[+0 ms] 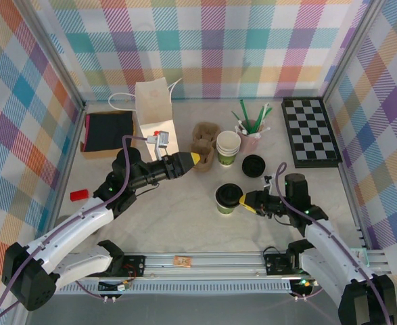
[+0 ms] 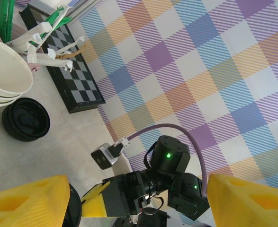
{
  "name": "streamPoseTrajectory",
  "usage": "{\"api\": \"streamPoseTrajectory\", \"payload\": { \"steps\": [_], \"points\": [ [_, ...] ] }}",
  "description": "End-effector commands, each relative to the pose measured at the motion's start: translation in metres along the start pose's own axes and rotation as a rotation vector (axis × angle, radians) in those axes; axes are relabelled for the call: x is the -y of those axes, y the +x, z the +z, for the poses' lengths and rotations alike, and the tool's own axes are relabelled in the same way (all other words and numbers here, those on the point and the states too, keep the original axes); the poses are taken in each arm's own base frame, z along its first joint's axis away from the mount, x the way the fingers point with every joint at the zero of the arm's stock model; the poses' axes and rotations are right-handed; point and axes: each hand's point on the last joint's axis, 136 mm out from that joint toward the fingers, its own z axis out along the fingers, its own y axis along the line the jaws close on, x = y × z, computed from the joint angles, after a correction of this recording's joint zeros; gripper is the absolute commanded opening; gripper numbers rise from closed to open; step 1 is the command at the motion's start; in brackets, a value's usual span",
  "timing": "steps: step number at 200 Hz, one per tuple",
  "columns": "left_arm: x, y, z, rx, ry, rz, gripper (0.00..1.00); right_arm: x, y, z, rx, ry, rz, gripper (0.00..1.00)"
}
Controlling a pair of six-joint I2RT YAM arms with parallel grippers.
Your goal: Pack the takeout coffee
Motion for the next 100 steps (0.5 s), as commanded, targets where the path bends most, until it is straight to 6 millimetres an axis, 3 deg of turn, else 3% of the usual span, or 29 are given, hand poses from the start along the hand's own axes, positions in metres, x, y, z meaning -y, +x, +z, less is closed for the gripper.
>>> {"api": "streamPoseTrajectory", "payload": {
  "steps": [1,100],
  "points": [
    [0.0087,-0.0069,-0.0049,0.026,0.022,0.039,0.76,-0.0078,-0.0054,-0.0019,0.008,-0.007,-0.037,0.22],
    [0.0073,-0.0052,-0.0053,0.02,0.017,0.045,0.76,-0.0004,-0.0062,0.002,-0.008,0.018,-0.028,0.23]
  ]
}}
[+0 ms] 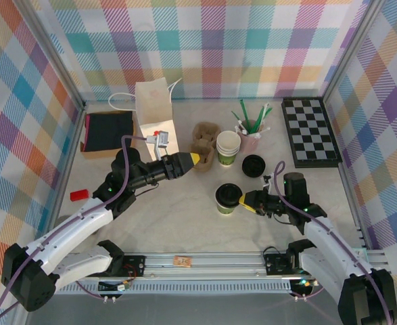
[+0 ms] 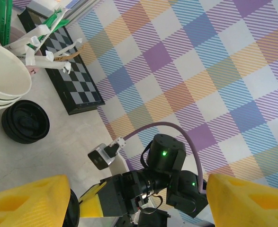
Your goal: Pack the takeout coffee
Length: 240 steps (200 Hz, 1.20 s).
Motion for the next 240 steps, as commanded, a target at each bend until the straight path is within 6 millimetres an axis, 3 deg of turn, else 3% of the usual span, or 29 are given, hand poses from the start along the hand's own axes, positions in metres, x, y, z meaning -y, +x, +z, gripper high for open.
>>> {"api": "streamPoseTrajectory", "payload": {
  "steps": [1,121,149,202,240],
  "points": [
    [0.005,-0.004,-0.004,0.016,0.011,0.032,0.76,-0.006,-0.006,-0.001,0.008,0.0,-0.036,0.23],
    [0.006,-0.005,-0.003,0.005,-0.004,0.052,0.76,-0.008,-0.011,0.0,0.004,0.017,-0.045,0.29],
    [-0.008,0.0,-0.001,-0.019,-0.06,0.06,0.76,-0.007,-0.008,0.001,-0.007,0.03,-0.046,0.29],
    [-0.055,0.03,0.003,-0.147,-0.264,0.094,0.76,-0.019,-0.008,-0.017,0.025,0.104,-0.126,0.41],
    [-0.077,0.074,0.034,-0.322,-0.304,0.091,0.77,-0.021,-0.013,-0.011,-0.004,0.096,-0.106,0.44]
  ]
}}
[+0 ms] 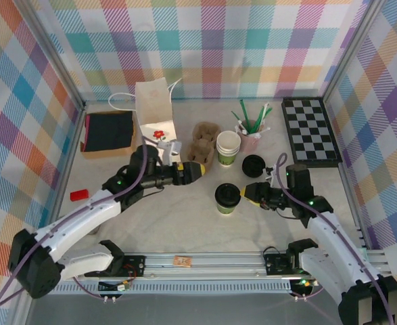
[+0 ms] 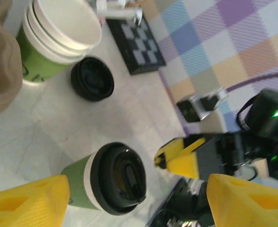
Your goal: Pack the takeout coffee
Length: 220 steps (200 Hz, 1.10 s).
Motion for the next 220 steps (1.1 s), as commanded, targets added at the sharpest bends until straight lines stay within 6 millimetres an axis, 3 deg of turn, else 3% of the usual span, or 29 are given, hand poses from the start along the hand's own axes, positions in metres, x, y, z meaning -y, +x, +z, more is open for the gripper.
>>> {"api": "streamPoseTrajectory", "payload": {
  "steps": [1,26,82,143,220],
  "points": [
    [-0.006,0.023,0.022,-0.108,-0.04,0.04,0.77,0.005,0.003,0.005,-0.046,0.017,0.012,0.44],
    [-0.017,0.036,0.04,-0.167,-0.072,0.028,0.78,0.005,0.0,0.01,-0.057,0.012,0.016,0.46],
    [-0.04,0.056,0.055,-0.239,-0.124,0.003,0.73,0.007,0.001,0.016,-0.077,0.026,0.002,0.49],
    [-0.037,0.07,0.075,-0.278,-0.098,-0.007,0.73,0.009,0.0,0.019,-0.073,0.033,-0.004,0.49],
    [-0.025,0.065,0.073,-0.26,-0.068,-0.005,0.72,0.013,0.002,0.026,-0.084,0.049,-0.005,0.48]
  ]
}}
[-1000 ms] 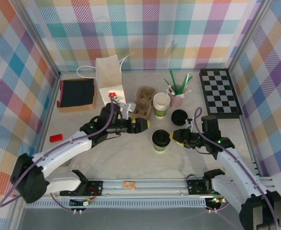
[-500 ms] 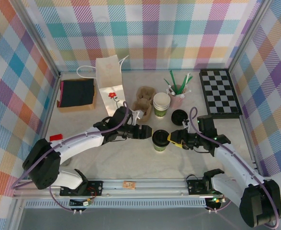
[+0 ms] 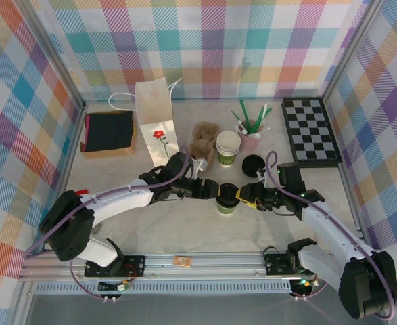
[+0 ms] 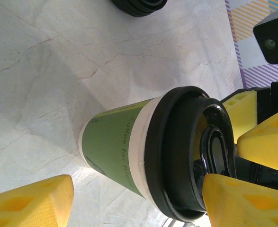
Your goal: Pack the takeout coffee
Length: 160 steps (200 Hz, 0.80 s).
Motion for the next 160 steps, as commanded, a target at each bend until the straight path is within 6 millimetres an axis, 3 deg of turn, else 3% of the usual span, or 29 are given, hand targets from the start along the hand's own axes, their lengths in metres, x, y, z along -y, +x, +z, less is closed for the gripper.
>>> {"api": "streamPoseTrajectory", "payload": {
  "steps": [1,41,113,160],
  "points": [
    [0.026,-0.011,-0.006,0.035,0.065,0.029,0.72,-0.007,-0.006,0.002,0.012,-0.007,-0.049,0.48],
    [0.03,-0.011,-0.004,0.023,0.074,0.035,0.72,-0.008,-0.005,0.005,0.006,-0.003,-0.055,0.47],
    [0.01,0.008,0.013,-0.041,0.005,0.037,0.66,-0.005,-0.006,0.007,0.006,0.011,-0.047,0.47],
    [0.0,0.015,0.02,-0.062,-0.016,0.025,0.48,-0.003,-0.006,0.007,0.007,0.017,-0.044,0.46]
  ]
}}
